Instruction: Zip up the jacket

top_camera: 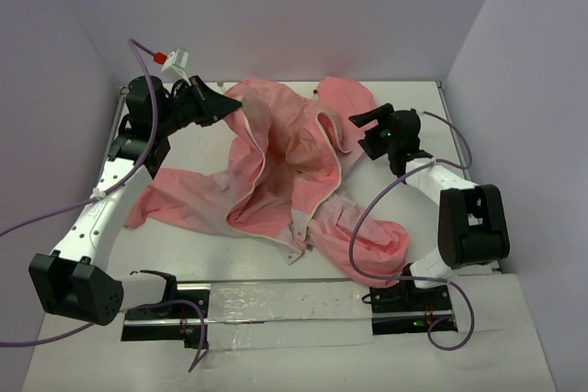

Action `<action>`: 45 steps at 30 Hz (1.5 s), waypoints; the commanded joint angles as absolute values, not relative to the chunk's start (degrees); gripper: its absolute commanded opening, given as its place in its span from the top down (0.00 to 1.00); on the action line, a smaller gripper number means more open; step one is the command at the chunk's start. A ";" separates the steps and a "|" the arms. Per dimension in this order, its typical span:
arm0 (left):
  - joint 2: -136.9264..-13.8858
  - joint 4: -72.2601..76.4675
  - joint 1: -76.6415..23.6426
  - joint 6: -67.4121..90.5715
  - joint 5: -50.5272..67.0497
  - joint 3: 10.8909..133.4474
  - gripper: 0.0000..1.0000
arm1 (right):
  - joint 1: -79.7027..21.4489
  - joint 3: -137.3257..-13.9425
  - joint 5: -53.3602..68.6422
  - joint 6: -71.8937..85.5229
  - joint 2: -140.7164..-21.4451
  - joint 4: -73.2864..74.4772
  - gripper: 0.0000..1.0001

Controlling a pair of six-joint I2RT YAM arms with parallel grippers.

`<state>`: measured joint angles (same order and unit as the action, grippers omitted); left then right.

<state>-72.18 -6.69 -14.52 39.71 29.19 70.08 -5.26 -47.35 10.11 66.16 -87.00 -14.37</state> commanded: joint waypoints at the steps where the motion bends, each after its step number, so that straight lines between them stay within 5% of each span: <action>1: -70.11 -4.23 -14.33 39.01 30.47 70.46 1.00 | -5.00 -46.76 10.14 68.76 -86.09 -13.65 0.12; 14: -69.91 -4.88 -14.33 38.49 30.27 70.18 1.00 | -7.61 -39.99 15.87 78.63 -90.74 -23.97 0.16; 36: -69.95 -6.44 -14.33 37.42 29.51 71.20 1.00 | -8.07 -49.19 16.06 79.83 -100.34 -24.35 0.23; 39: -70.39 -5.84 -14.33 37.82 29.96 71.10 1.00 | -8.06 -48.19 15.18 79.35 -100.15 -24.90 0.36; 41: -70.66 -5.80 -14.33 37.88 30.15 71.10 1.00 | -8.00 -48.44 15.19 78.74 -100.64 -25.04 0.65; 42: -70.66 -5.89 -14.33 37.79 30.23 71.02 1.00 | -8.00 -48.77 14.86 78.41 -100.72 -24.88 0.90; 45: -70.40 -6.11 -14.33 37.48 29.68 70.93 1.00 | -8.10 -49.66 13.45 75.24 -99.76 -22.48 1.00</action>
<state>-71.77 -7.66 -14.52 38.28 29.17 69.78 -7.64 -47.86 15.50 78.49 -100.49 -22.94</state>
